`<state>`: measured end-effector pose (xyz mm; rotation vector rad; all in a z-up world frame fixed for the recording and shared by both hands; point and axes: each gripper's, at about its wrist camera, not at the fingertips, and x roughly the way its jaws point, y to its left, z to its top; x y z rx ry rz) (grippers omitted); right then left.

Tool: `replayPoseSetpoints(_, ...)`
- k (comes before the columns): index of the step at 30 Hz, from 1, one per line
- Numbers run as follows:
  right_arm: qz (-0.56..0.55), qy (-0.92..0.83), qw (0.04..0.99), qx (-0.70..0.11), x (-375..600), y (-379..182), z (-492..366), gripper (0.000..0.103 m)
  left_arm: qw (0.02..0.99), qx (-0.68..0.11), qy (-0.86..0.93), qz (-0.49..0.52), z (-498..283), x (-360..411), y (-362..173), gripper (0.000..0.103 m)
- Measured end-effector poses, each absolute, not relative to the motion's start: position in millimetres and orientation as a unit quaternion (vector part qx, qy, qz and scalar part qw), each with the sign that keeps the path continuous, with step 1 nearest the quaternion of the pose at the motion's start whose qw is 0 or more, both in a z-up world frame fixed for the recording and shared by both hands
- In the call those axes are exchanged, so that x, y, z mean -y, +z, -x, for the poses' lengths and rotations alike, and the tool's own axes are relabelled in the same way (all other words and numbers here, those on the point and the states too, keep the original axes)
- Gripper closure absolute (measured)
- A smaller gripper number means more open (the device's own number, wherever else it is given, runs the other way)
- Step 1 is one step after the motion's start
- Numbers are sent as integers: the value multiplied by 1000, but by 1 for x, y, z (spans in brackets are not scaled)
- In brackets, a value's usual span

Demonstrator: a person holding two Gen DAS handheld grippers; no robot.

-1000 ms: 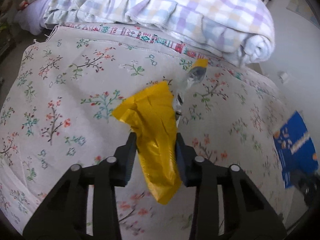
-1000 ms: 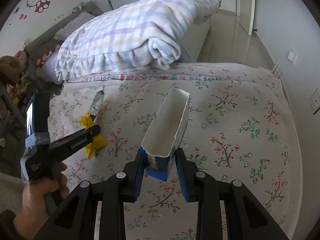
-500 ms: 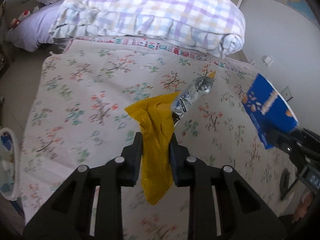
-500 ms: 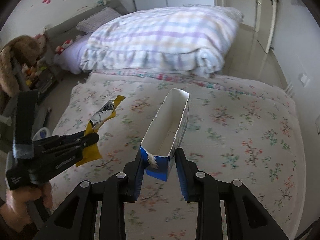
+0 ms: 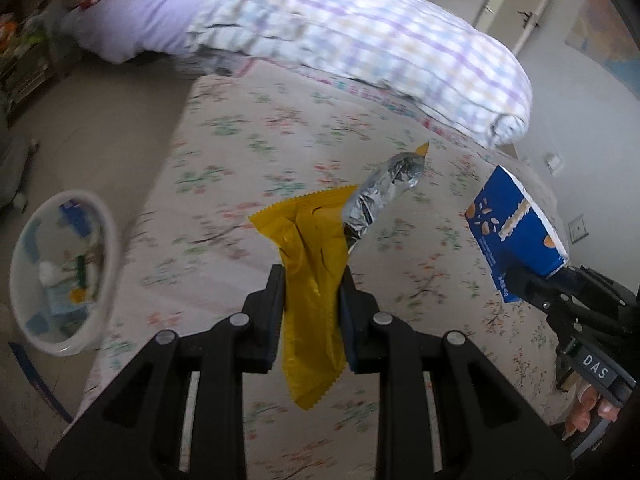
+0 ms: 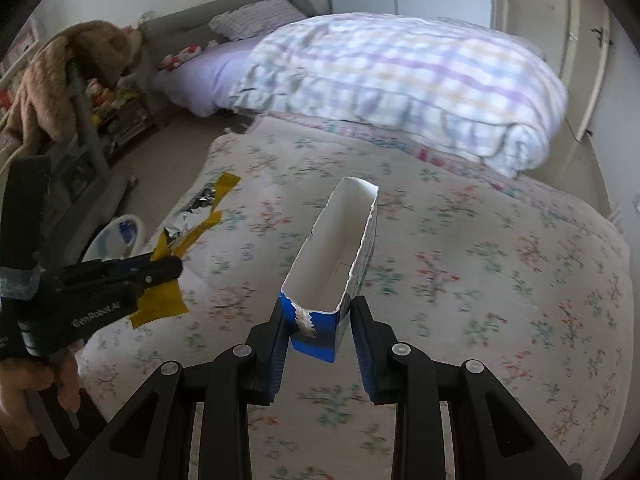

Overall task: Collect trash
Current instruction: 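Carry yellow wrapper and blue box to the white bin, open the left gripper, then open the right gripper over the bin to drop the blue box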

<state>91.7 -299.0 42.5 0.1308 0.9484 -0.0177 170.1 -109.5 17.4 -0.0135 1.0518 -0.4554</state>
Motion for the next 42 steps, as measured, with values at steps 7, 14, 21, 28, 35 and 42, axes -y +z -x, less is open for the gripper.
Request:
replayPoseSetpoints(7, -52, 22, 886, -460, 258, 39, -106, 72, 852, -495, -164, 41, -174, 38, 17, 76)
replayPoseSetpoints(14, -34, 52, 885, -462, 218, 35, -118, 72, 862, -489, -106, 75, -179, -27, 14, 76)
replayPoseSetpoints(21, -39, 80, 878, -471, 190, 25, -126, 72, 883, -463, -53, 61, -196, -67, 4, 74)
replayPoseSetpoints(28, -42, 92, 877, -471, 171, 20, -131, 72, 874, -479, -13, 81, -214, -96, -19, 42)
replayPoseSetpoints(35, -48, 106, 877, -466, 154, 21, -141, 72, 865, -495, 70, 51, -209, -114, -19, 15)
replayPoseSetpoints(42, -85, 138, 868, -470, 115, 35, -164, 72, 844, -526, 98, 50, -196, -139, -26, 6)
